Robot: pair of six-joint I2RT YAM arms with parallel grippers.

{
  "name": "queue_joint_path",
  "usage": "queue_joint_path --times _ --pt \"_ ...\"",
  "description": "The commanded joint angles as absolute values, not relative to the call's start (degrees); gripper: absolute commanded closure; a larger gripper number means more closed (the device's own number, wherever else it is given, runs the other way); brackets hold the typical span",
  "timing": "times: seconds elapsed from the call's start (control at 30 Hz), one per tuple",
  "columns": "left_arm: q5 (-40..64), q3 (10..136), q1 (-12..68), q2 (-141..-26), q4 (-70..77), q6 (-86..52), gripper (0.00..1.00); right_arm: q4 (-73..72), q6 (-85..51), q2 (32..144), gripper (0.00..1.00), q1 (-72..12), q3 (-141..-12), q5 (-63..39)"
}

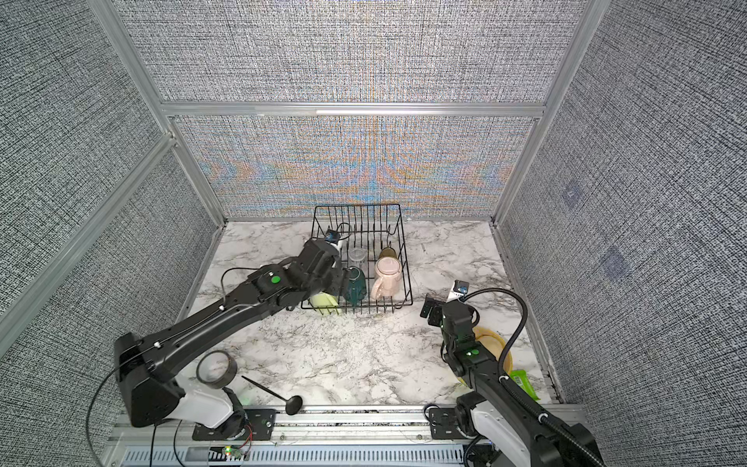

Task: Load cups into a dish rack
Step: Place the cup upside down at the dish rack, then reset both arms

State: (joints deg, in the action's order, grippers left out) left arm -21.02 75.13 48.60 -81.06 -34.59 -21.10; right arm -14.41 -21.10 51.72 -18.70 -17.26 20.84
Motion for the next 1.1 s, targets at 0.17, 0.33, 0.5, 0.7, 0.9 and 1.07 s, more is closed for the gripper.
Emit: queue_joint_path --times 0.17,0.33,0.5,0.7,0.9,1.07 --pt "-33.4 56.5 39.3 -70.1 -25.8 -22.1 0.00 -20.6 -12.3 54.8 0.01 -18.6 -20.0 28.3" --pt "-34.3 50.0 31.5 -65.0 -24.9 -20.8 0.00 -33.1 2.1 56.4 0.01 -18.6 -16.2 27.0" --pt "-38.3 41.5 24.5 -60.7 -13.2 -17.3 0.00 -42.6 7.2 63.9 0.01 -18.4 -13.9 30.9" --pt "-40.6 32.8 19.7 -65.1 6.2 -4.5 0.00 -55.1 9.0 74.2 0.01 -15.1 -12.1 23.1" --pt "-35.8 28.4 17.1 -71.3 21.1 3.6 0.00 -54.0 5.3 82.6 0.01 -6.5 -17.0 5.0" --pt "-28.7 23.8 14.6 -75.3 34.0 4.6 0.00 -49.9 2.0 86.4 0.01 -4.5 -20.5 6.8"
